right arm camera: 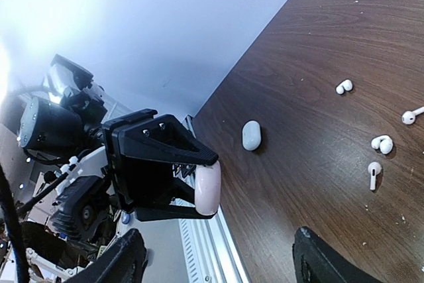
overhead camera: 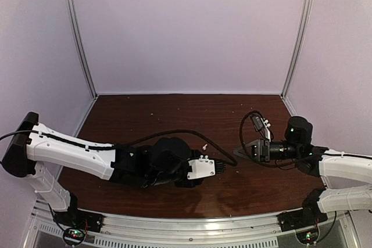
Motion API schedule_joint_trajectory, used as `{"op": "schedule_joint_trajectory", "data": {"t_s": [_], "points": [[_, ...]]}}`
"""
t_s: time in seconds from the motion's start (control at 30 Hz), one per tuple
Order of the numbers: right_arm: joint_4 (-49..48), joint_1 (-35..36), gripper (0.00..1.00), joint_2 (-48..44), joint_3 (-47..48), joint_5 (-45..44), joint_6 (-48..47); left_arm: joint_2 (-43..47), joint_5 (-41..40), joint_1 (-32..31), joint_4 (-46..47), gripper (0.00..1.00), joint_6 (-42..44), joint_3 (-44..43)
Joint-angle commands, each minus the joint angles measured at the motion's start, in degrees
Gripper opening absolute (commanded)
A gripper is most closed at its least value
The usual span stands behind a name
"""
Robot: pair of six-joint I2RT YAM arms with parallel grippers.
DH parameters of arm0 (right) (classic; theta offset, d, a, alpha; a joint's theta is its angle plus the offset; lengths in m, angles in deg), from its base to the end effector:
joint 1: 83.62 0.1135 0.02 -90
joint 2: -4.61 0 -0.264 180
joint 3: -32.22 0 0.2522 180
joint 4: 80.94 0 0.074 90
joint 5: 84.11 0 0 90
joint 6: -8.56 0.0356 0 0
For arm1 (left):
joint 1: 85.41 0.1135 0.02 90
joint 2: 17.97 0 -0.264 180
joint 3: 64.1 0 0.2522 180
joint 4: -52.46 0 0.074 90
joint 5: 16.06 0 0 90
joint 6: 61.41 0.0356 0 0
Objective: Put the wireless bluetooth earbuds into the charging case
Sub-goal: Pick up the charging case from the center of the board, then pass from the left arm to the right
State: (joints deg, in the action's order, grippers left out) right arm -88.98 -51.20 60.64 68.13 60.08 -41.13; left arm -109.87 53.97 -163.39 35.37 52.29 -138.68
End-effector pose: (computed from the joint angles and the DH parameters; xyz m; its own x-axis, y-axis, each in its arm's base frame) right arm 0.1551 0.1327 0.2258 -0.7707 -0.0411 -0.6359 -0.6354 0.1250 0.7620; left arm 0.0865 -0.3478 0.2415 0.2381 0.6956 -0.6779 0.8353 0.2094 0.5083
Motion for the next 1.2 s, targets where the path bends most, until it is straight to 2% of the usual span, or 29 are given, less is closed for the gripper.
{"op": "schedule_joint_trajectory", "data": {"t_s": [0.0, 0.07, 0.1, 0.27, 0.5, 0.63, 0.97, 1.17], "points": [[-8.72, 3.29, 0.82, 1.11, -0.52, 0.84, 3.39, 4.40, -2.26, -2.58, 10.79, 0.41, 2.35, 0.07], [-17.10, 3.91, 0.90, 2.24, -2.03, 3.38, 7.74, 6.66, 1.33, -2.77, 13.38, 0.41, 1.46, 1.22], [-25.58, 4.23, 0.95, 3.19, -2.95, 5.54, 11.93, 9.61, 5.73, -2.74, 16.24, 0.41, 0.65, 2.38], [-32.93, 6.95, 1.00, 3.55, -0.61, 7.50, 15.20, 13.82, 12.53, -2.76, 19.21, 0.41, 0.20, 3.04], [-33.31, 13.53, 1.00, 3.74, 4.61, 7.75, 14.19, 15.60, 16.47, -3.05, 21.18, 0.41, 0.74, 3.33], [-28.88, 15.55, 1.00, 3.86, 7.62, 6.02, 11.16, 15.44, 16.71, -3.64, 21.58, 0.41, 1.62, 3.25], [-32.76, 19.76, 0.97, 7.87, 10.11, 5.77, 12.14, 14.11, 15.59, -5.89, 22.59, 0.42, 4.81, 2.58], [-32.73, 22.65, 0.90, 8.92, 11.32, 6.81, 9.96, 11.24, 11.48, -7.97, 19.12, 0.41, 8.92, -0.25]]}}
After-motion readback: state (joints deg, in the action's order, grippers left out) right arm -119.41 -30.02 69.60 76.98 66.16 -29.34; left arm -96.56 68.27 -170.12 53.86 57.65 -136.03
